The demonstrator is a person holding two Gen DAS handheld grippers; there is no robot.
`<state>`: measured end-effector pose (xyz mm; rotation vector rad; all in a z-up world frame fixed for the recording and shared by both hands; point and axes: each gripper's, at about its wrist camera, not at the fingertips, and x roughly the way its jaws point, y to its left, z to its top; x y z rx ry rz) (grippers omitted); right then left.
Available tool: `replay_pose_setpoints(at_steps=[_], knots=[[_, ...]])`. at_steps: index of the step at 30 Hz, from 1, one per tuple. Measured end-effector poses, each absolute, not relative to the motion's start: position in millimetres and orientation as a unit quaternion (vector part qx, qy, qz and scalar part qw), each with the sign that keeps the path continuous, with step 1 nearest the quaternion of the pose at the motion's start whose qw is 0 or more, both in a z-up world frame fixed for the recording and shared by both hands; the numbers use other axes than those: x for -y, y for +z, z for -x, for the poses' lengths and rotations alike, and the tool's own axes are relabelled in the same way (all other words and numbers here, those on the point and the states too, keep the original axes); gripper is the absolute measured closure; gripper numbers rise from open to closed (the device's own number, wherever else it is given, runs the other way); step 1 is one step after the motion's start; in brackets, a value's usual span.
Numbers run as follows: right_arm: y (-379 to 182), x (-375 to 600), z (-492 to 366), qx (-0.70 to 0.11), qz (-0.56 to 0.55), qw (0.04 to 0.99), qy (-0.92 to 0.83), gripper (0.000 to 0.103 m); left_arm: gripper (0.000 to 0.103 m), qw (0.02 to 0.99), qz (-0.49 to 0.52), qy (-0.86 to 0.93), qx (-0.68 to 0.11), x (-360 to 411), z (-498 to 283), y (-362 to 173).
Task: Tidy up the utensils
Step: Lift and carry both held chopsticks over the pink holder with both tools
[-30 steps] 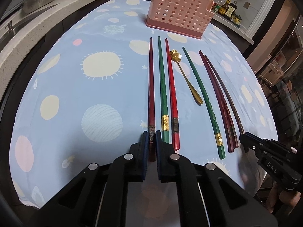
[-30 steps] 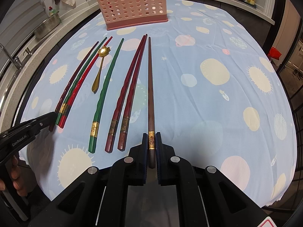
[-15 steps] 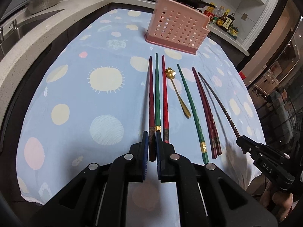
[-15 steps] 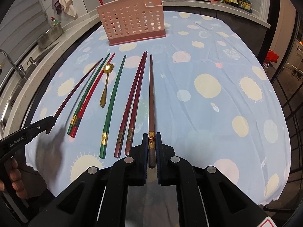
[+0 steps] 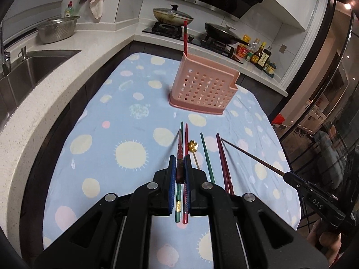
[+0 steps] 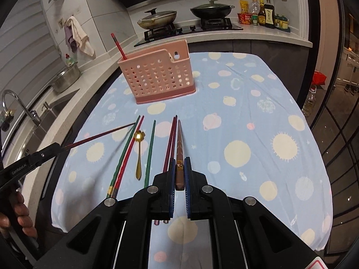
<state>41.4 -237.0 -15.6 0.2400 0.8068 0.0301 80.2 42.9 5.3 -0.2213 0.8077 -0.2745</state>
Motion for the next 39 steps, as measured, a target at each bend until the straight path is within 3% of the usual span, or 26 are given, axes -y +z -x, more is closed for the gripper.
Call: replay_pose_setpoints(at_steps=[25, 39], knots=[[65.7, 270.9, -122.0, -0.287, -0.147, 0.946, 0.022, 0.096, 0.096, 0.942, 0.098, -0.136, -0.289, -29.4, -164.8, 93.6], [147.1, 275.7, -207.6, -0.205, -0.164, 0.962, 0.068, 0.096, 0.096, 0.961, 0.091, -0.175, -0.192, -1.4, -223.6, 179.1]])
